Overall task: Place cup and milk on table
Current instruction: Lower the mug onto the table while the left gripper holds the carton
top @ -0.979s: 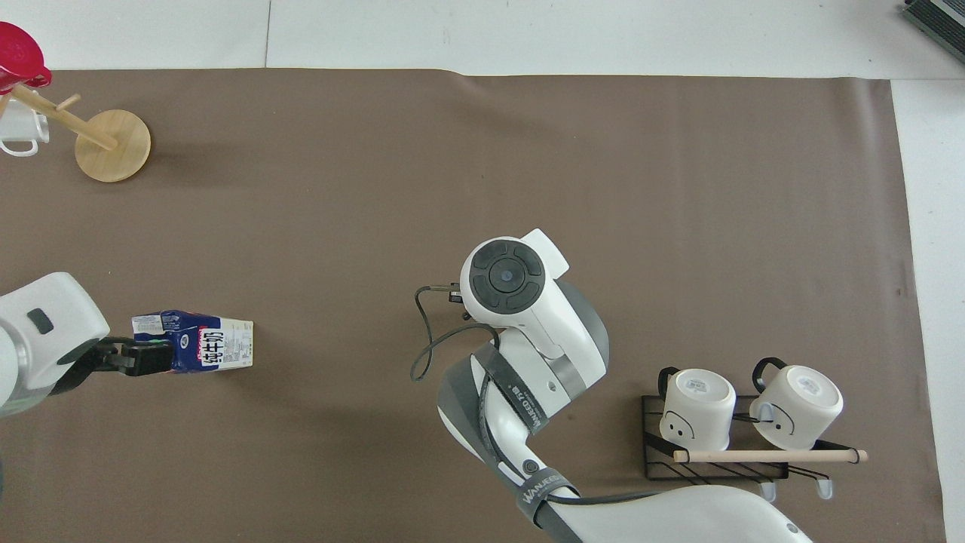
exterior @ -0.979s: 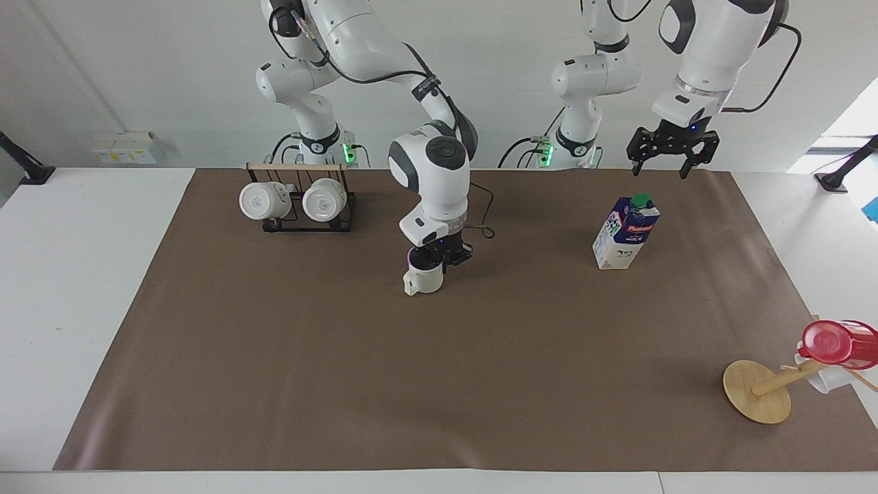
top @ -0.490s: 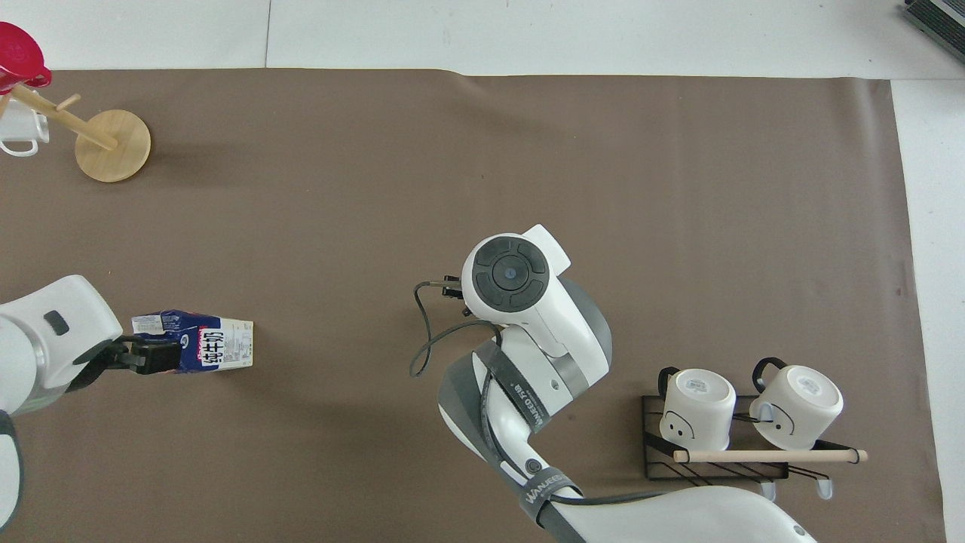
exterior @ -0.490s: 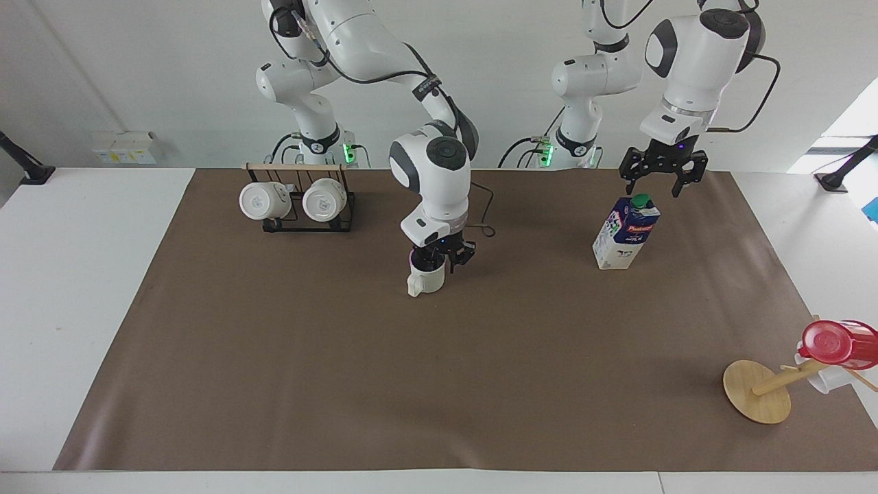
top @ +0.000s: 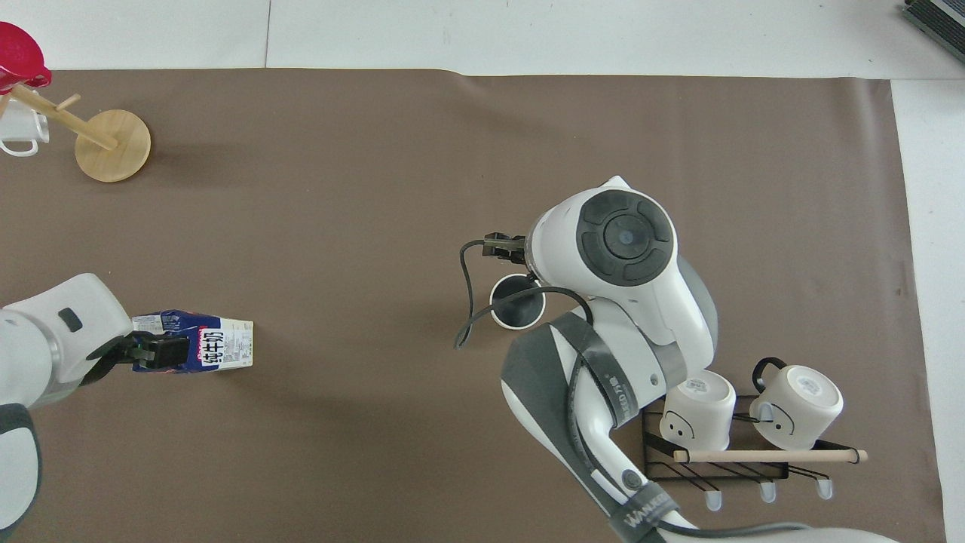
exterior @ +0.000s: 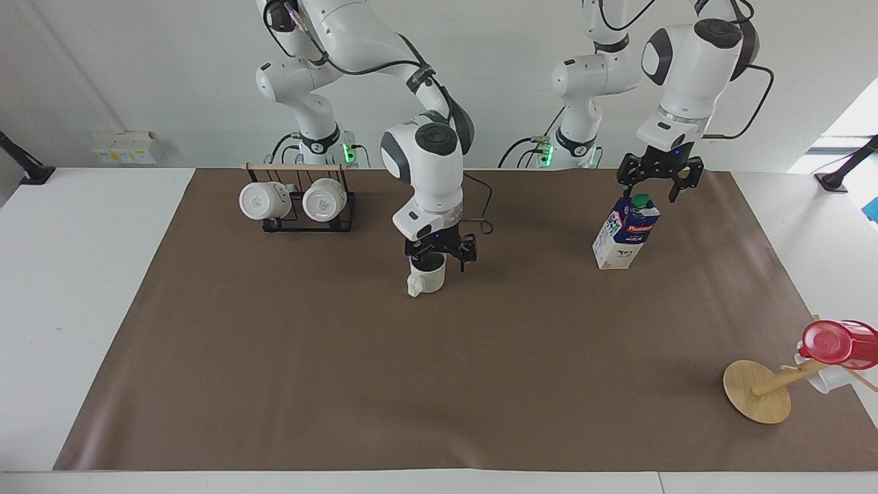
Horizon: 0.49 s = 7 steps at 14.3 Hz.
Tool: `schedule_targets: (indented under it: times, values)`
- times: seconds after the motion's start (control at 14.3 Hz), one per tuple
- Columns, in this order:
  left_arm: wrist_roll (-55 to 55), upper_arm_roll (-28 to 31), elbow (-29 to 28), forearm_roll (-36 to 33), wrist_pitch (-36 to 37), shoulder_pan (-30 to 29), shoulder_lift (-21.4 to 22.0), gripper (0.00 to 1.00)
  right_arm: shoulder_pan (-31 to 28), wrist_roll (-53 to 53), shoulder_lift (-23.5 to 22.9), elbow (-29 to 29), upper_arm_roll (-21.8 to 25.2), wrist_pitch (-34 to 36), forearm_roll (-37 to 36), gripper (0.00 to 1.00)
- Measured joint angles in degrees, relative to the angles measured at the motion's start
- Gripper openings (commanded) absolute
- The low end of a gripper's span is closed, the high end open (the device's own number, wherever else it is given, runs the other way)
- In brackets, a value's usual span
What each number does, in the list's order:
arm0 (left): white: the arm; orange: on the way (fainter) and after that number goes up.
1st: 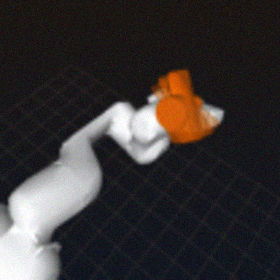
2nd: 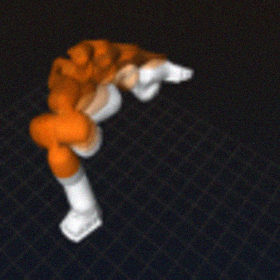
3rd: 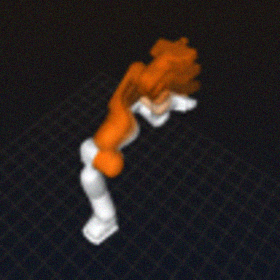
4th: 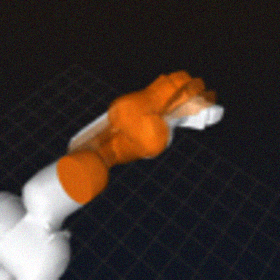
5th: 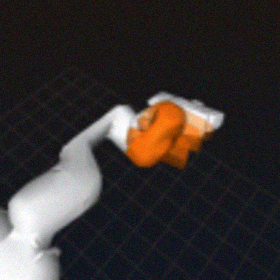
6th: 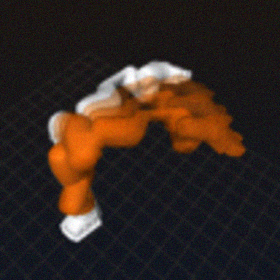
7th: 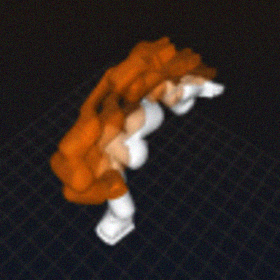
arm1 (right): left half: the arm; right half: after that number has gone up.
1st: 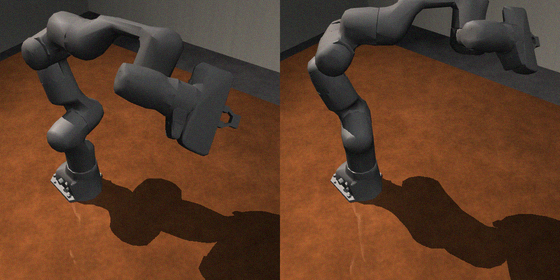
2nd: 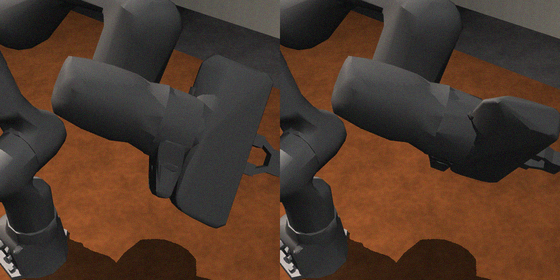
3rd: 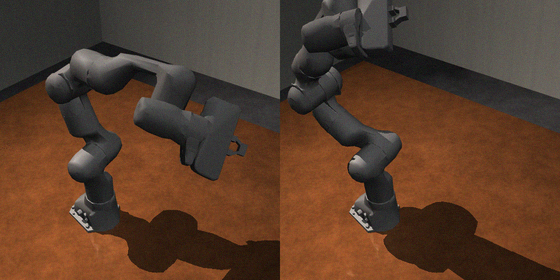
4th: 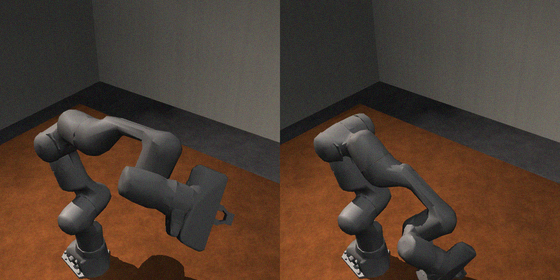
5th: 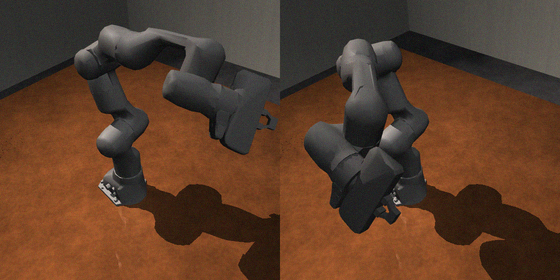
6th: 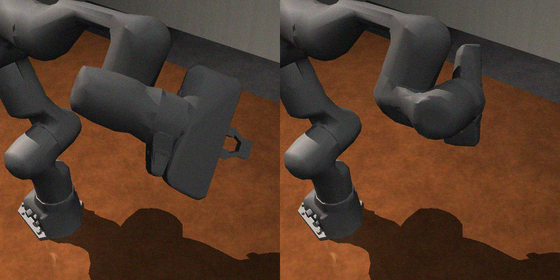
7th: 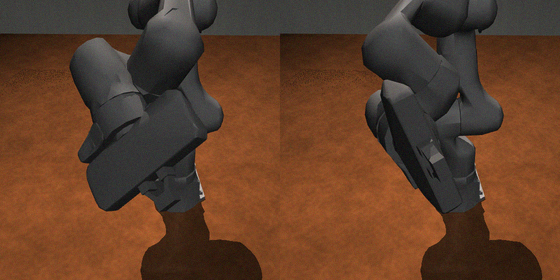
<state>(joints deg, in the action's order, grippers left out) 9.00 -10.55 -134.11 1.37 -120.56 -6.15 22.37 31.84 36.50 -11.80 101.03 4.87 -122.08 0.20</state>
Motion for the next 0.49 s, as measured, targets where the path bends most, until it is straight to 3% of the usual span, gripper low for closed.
schedule_targets:
  times: [0.49]
  values:
    - [-1.21, -0.02, -2.67, 0.05, -4.00, 1.23, -1.53, 1.00, -9.27, -8.20, 5.59, -0.01, 0.24, 6.99, -0.52, 1.00]
